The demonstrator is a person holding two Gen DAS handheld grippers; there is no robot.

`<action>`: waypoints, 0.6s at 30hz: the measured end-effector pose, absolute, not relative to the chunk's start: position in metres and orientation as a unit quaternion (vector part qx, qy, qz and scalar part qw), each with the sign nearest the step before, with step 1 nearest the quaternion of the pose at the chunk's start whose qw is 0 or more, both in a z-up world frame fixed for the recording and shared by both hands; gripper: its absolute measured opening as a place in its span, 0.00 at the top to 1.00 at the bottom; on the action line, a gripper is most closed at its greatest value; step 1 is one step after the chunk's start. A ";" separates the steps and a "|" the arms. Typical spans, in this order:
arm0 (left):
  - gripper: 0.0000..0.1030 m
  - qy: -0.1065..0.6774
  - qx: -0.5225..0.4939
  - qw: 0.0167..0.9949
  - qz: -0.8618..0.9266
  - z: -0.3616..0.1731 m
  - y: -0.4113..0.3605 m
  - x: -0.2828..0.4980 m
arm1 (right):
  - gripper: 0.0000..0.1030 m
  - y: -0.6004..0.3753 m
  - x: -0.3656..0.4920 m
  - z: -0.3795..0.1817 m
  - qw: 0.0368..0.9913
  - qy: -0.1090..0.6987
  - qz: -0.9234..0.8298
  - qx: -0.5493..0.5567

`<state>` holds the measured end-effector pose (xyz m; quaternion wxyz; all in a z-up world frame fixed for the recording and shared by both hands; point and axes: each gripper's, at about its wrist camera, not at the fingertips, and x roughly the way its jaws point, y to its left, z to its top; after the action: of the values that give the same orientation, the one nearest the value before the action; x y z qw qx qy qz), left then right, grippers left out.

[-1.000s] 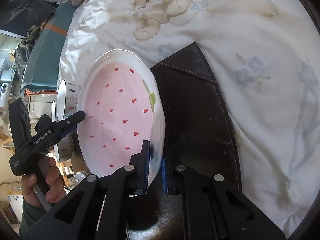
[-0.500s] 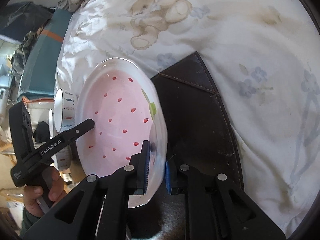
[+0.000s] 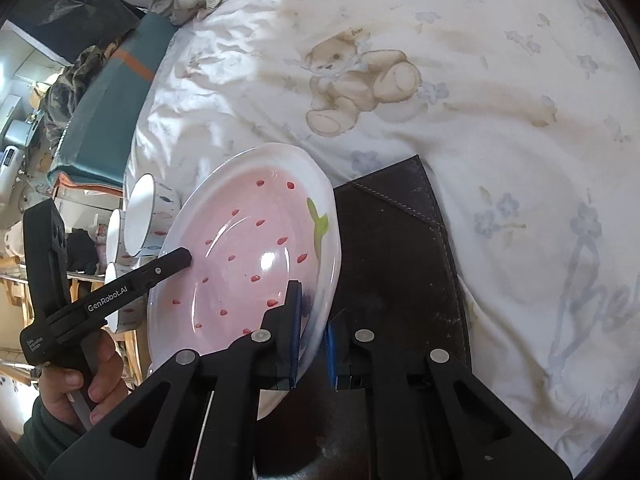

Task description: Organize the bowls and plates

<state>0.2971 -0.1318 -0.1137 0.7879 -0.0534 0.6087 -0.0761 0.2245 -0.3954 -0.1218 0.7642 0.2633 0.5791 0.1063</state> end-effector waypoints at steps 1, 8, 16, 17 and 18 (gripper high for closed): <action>0.77 0.606 -0.056 0.790 -0.076 -0.110 -0.130 0.292 | 0.88 -0.393 0.224 -0.119 0.766 0.578 0.109 0.261; 0.77 0.586 -0.057 0.804 -0.078 -0.078 -0.120 0.273 | 0.88 -0.383 0.208 -0.092 0.781 0.559 0.123 0.251; 0.77 0.571 -0.061 0.815 -0.076 -0.053 -0.096 0.239 | 0.88 -0.358 0.184 -0.061 0.800 0.541 0.138 0.219; 0.77 0.570 -0.058 0.816 -0.076 -0.052 -0.094 0.235 | 0.88 -0.354 0.180 -0.059 0.801 0.541 0.140 0.216; 0.77 0.571 -0.056 0.816 -0.076 -0.051 -0.091 0.230 | 0.88 -0.350 0.175 -0.057 0.801 0.542 0.142 0.210</action>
<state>0.2301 -0.0909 -0.0505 0.8157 -0.0556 0.5708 -0.0761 0.1752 -0.3501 -0.0568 0.8013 0.2104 0.5418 0.1419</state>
